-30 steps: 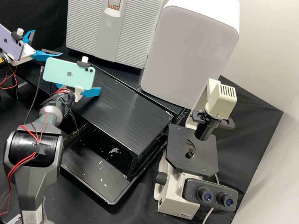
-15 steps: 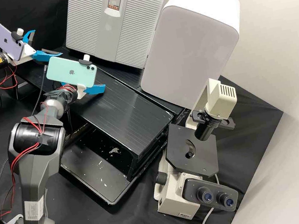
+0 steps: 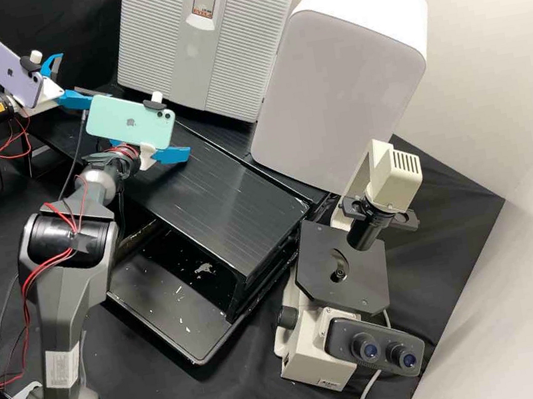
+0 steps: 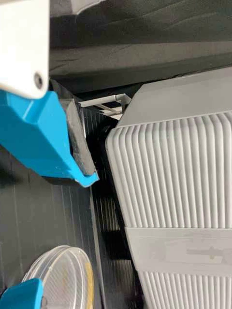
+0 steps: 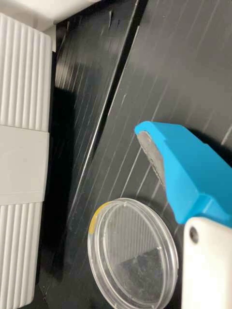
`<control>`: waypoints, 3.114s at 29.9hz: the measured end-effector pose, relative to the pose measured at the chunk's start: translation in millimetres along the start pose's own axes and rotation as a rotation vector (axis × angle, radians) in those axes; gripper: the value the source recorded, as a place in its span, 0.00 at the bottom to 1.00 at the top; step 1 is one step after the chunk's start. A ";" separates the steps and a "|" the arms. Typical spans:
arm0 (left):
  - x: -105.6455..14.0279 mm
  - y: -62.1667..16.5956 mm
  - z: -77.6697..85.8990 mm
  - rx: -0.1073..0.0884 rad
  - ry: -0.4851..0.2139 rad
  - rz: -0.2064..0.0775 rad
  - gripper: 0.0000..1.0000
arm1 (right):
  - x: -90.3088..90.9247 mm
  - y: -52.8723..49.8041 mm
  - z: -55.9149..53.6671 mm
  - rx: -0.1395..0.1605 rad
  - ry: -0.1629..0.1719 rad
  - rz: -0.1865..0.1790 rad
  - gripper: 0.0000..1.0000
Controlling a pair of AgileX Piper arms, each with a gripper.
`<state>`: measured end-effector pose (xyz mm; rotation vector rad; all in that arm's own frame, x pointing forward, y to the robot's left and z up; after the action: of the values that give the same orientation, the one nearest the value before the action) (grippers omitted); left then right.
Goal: Slide the petri dish to the right
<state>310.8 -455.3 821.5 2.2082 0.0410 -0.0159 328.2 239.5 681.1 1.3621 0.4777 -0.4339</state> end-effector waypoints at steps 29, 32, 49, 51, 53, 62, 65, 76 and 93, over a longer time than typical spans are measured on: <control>0.0 0.0 0.0 0.000 0.000 0.000 1.00 | 13.0 6.7 -11.2 -0.051 0.033 0.042 1.00; 0.0 0.0 0.0 0.000 0.000 0.000 1.00 | 13.1 8.4 -12.6 -0.070 0.050 0.064 0.00; 0.0 0.0 0.0 0.000 0.000 0.000 1.00 | 11.4 12.1 -18.5 -0.122 0.087 0.141 0.00; 0.0 0.0 0.0 0.000 0.000 0.000 1.00 | 11.4 12.1 -18.5 -0.122 0.087 0.141 0.00; 0.0 0.0 0.0 0.000 0.000 0.000 1.00 | 11.4 12.1 -18.4 -0.120 0.087 0.141 0.00; 0.0 0.0 0.0 0.000 0.000 0.000 1.00 | 12.3 10.3 -13.5 -0.055 0.039 0.119 0.00; 0.0 0.0 0.0 0.000 0.000 0.000 1.00 | 12.5 9.4 -11.5 -0.029 0.018 0.109 0.00; 0.0 0.0 0.0 0.000 0.000 0.000 1.00 | 12.8 5.3 -7.0 0.028 -0.037 0.056 0.00; 0.0 0.0 0.0 0.000 0.000 0.000 1.00 | 10.0 6.4 1.5 0.100 -0.067 0.014 0.00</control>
<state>310.8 -455.3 821.5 2.2082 0.0410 -0.0159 340.2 238.9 680.9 1.4420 0.3956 -0.4965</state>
